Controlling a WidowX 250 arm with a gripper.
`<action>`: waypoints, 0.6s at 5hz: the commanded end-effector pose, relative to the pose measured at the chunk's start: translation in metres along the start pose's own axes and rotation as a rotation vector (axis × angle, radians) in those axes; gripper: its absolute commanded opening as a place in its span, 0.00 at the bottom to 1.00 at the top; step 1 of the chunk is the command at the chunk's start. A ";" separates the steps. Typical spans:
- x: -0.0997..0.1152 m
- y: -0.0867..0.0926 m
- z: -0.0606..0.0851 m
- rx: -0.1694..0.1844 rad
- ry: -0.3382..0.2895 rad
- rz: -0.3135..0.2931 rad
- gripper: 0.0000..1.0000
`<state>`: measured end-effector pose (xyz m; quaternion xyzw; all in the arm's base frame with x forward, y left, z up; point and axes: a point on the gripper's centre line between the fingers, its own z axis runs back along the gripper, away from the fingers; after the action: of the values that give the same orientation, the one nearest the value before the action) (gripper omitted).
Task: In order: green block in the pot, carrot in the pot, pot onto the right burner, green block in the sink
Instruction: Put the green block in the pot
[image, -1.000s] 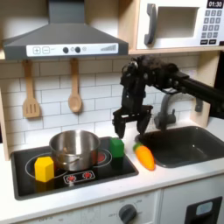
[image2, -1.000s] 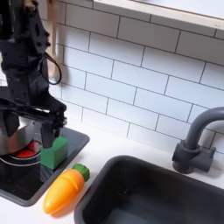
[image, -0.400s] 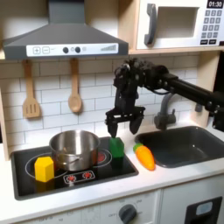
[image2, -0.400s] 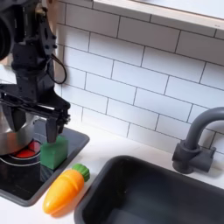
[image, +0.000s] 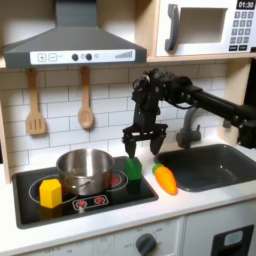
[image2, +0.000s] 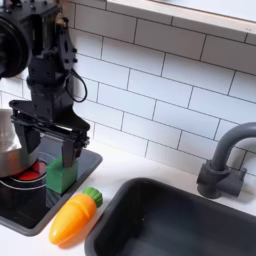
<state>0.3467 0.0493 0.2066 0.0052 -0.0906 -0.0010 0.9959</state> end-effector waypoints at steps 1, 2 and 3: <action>0.008 0.002 -0.003 0.013 0.001 0.013 1.00; 0.012 0.002 -0.009 0.023 0.009 0.013 1.00; 0.016 0.002 -0.016 0.019 0.027 0.026 1.00</action>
<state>0.3655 0.0525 0.1928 0.0152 -0.0776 0.0126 0.9968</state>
